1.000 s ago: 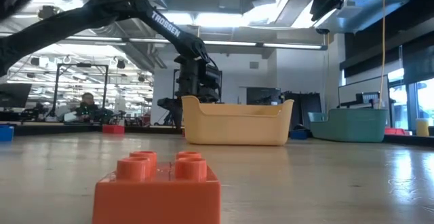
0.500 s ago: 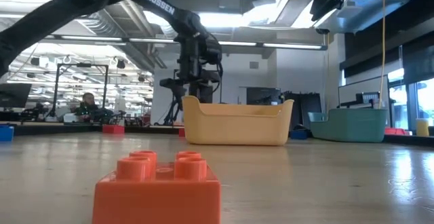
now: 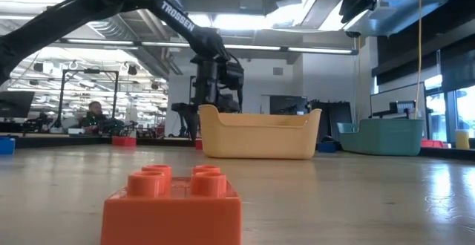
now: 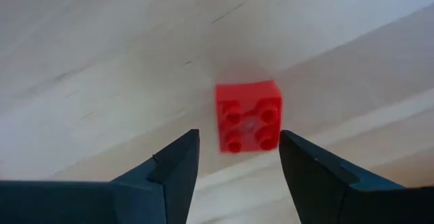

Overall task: Sort & place blocks by color
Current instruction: Put the red game piece into the gray bin

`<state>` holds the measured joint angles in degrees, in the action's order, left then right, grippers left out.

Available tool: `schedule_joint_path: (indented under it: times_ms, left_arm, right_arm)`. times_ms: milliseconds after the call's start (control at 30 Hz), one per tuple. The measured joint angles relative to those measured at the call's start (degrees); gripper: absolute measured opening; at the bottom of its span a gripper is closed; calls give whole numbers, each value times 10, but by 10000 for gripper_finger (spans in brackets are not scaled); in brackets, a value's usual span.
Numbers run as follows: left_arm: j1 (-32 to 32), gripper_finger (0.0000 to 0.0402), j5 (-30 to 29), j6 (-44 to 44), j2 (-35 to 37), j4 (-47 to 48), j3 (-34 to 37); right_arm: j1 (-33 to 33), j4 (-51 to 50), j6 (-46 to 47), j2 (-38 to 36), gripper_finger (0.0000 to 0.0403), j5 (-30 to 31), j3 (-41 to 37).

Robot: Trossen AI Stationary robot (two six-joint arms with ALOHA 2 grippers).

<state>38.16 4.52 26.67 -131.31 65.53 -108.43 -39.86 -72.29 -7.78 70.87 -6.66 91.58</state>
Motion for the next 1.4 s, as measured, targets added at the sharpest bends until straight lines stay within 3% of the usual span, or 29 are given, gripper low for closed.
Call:
schedule_joint_path:
  times_ms: [133, 400, 733, 933, 1033, 1400]
  left_arm:
    - [4, 195, 22, 2, 0, -31, 16]
    - [4, 195, -12, -2, 0, -33, 16]
    - [15, 194, 7, -3, -9, -32, 17]
    - [23, 154, 12, -3, -8, -31, 33]
    - [33, 130, 53, -2, -2, -48, 53]
    - [38, 130, 47, -69, -11, 5, 22]
  right_arm:
    - [0, 0, 0, 0, 199, 0, 0]
    - [0, 0, 0, 0, 199, 0, 0]
    - [0, 0, 0, 0, 200, 0, 0]
    - [0, 0, 0, 0, 200, 0, 0]
    - [0, 0, 0, 0, 200, 0, 0]
    - [0, 0, 0, 0, 200, 0, 0]
